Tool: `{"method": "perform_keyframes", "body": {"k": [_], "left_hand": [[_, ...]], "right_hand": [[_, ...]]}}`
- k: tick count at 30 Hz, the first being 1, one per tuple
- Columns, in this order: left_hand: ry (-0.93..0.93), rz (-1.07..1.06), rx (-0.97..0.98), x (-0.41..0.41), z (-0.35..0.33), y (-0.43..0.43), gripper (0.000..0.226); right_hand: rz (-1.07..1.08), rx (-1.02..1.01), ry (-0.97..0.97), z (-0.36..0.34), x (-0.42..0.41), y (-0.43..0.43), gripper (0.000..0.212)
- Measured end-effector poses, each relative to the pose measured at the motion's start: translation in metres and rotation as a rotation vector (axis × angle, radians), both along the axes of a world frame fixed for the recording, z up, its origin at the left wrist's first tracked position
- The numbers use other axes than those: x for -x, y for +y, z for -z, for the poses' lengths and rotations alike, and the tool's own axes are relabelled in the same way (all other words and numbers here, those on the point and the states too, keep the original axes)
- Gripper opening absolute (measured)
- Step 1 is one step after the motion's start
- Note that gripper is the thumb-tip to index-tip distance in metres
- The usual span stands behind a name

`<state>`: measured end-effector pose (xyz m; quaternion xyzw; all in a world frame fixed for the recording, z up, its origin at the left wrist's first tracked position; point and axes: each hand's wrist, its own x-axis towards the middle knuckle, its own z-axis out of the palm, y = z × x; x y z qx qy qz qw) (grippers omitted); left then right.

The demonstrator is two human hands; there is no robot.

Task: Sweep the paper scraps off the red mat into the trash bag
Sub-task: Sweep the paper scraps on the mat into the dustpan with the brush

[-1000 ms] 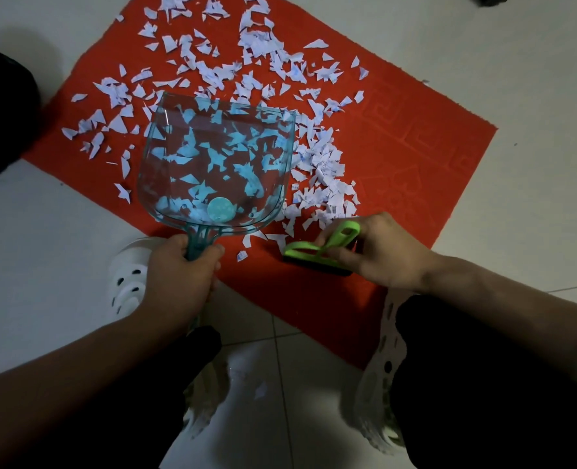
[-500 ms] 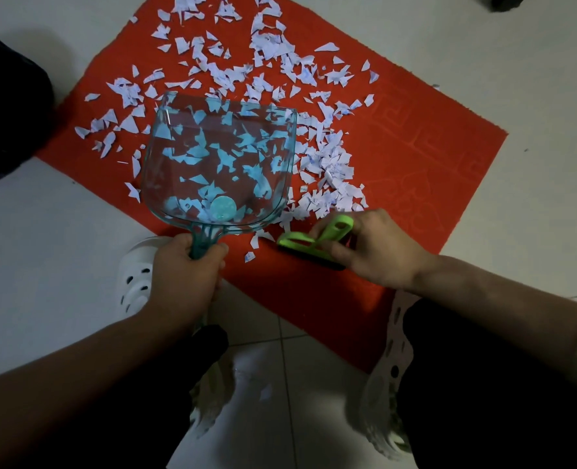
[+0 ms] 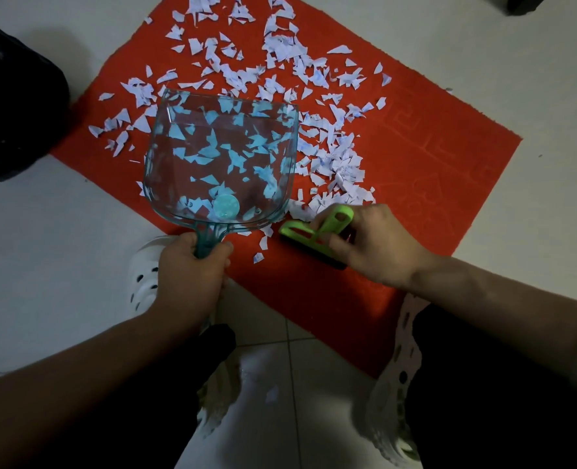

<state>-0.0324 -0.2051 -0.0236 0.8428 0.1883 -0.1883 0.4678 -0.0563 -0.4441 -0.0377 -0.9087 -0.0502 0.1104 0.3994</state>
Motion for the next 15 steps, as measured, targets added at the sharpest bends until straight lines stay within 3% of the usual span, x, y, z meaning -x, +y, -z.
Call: {"method": "perform_keyframes", "body": {"k": [4, 10, 15], "left_hand": [[-0.006, -0.006, -0.012, 0.001, 0.000, 0.001, 0.020], [-0.016, -0.013, -0.025, -0.001, 0.002, 0.002, 0.020], [-0.004, -0.058, 0.000, -0.002, 0.003, 0.004, 0.018]], "right_hand": [[-0.162, 0.012, 0.085, 0.009, 0.004, 0.014, 0.015], [0.050, 0.058, -0.056, 0.005, -0.018, -0.003, 0.027], [0.031, -0.031, -0.064, -0.001, -0.006, 0.012, 0.013]]}}
